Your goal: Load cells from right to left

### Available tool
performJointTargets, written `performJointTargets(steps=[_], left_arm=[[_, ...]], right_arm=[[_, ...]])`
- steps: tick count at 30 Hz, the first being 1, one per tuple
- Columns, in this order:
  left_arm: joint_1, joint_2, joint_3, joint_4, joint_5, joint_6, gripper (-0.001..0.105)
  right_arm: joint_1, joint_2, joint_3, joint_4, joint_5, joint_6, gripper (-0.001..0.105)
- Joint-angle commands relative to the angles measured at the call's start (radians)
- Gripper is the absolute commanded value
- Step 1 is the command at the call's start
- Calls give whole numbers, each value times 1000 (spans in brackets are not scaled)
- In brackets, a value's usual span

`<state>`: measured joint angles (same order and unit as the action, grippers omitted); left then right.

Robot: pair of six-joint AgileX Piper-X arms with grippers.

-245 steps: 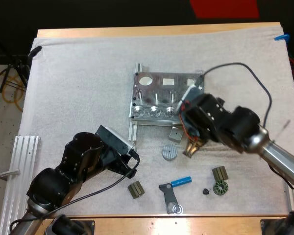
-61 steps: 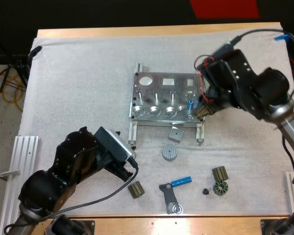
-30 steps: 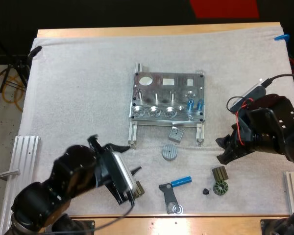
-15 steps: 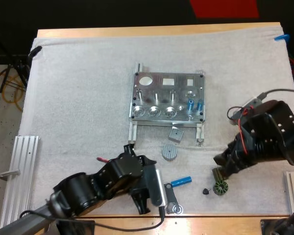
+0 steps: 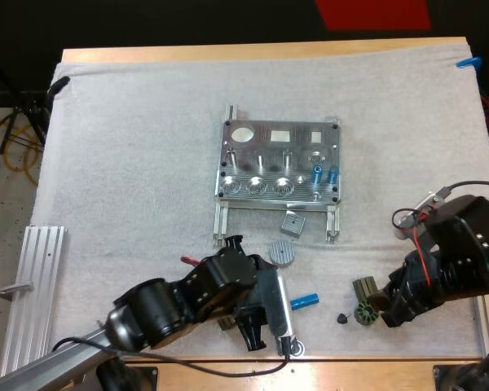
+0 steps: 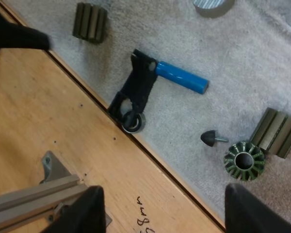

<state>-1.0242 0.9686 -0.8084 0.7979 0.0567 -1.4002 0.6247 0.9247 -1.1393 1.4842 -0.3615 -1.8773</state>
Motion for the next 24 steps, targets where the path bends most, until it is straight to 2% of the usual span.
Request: performJointTargets(steps=[1, 7, 14, 24], left_arm=[[-5, 19, -10, -19, 1, -3, 54], [-5, 116, -10, -53, 1, -3, 54], [-8, 241, -10, -71, 48, -3, 54], [-81, 373, -10, -156, 44, -3, 54]], right_arm=[[-5, -9, -2, 4, -14, -11, 54], [-5, -8, -2, 2, -14, -11, 54], [-5, -8, -2, 2, -9, -11, 54], [-5, -8, -2, 2, -9, -11, 54]])
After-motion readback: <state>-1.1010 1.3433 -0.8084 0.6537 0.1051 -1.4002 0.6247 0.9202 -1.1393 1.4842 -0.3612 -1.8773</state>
